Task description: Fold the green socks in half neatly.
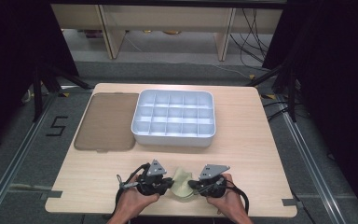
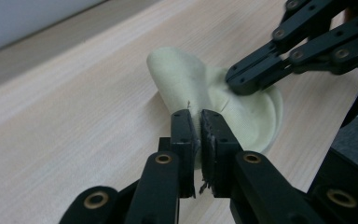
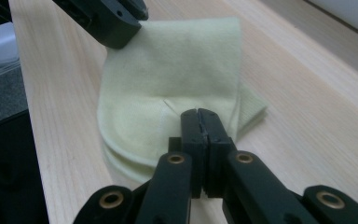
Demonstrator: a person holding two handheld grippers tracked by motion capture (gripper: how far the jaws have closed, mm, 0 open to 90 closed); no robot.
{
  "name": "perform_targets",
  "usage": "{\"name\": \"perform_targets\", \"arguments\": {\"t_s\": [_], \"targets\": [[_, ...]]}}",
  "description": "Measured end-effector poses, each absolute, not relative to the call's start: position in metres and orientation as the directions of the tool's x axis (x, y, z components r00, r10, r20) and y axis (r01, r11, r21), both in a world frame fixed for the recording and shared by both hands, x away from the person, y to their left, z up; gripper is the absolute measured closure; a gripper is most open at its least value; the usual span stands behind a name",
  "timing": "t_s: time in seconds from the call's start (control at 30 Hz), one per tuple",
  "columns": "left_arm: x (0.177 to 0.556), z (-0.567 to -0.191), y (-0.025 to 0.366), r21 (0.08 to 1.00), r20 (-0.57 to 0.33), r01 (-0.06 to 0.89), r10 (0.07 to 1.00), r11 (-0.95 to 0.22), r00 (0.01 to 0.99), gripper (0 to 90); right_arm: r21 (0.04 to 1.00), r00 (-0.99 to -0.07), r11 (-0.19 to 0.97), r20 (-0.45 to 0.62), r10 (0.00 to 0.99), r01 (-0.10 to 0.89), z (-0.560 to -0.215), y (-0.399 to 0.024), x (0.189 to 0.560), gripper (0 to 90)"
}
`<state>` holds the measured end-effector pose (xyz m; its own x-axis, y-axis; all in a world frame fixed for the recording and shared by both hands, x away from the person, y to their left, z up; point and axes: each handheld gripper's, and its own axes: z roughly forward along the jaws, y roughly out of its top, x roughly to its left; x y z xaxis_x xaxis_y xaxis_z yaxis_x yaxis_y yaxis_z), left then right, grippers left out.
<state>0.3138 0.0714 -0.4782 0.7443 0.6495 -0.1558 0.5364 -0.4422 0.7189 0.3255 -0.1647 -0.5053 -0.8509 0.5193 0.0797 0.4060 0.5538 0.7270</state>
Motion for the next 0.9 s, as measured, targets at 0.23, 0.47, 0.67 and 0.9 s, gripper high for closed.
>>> {"name": "perform_targets", "arguments": {"t_s": [0.23, 0.47, 0.67, 0.9], "targets": [[0.298, -0.470, 0.054, 0.737, -0.100, 0.461, 0.595, -0.494, 0.797, 83.2, 0.730, -0.858, 0.557, 0.078, 0.507, 0.396, -0.507, -0.163, 0.327, 90.0], [0.290, -0.473, 0.039, 0.735, -0.058, 0.414, 0.558, -0.537, 0.828, 83.2, 0.738, -0.855, 0.542, 0.090, 0.511, 0.402, -0.507, -0.166, 0.329, 90.0], [0.291, -0.475, 0.036, 0.727, -0.034, 0.392, 0.541, -0.563, 0.840, 83.2, 0.745, -0.832, 0.514, 0.098, 0.547, 0.425, -0.501, -0.183, 0.333, 89.6], [0.292, -0.474, 0.035, 0.730, -0.043, 0.407, 0.556, -0.550, 0.830, 83.1, 0.726, -0.811, 0.505, 0.124, 0.571, 0.467, -0.499, -0.192, 0.332, 89.5]]}}
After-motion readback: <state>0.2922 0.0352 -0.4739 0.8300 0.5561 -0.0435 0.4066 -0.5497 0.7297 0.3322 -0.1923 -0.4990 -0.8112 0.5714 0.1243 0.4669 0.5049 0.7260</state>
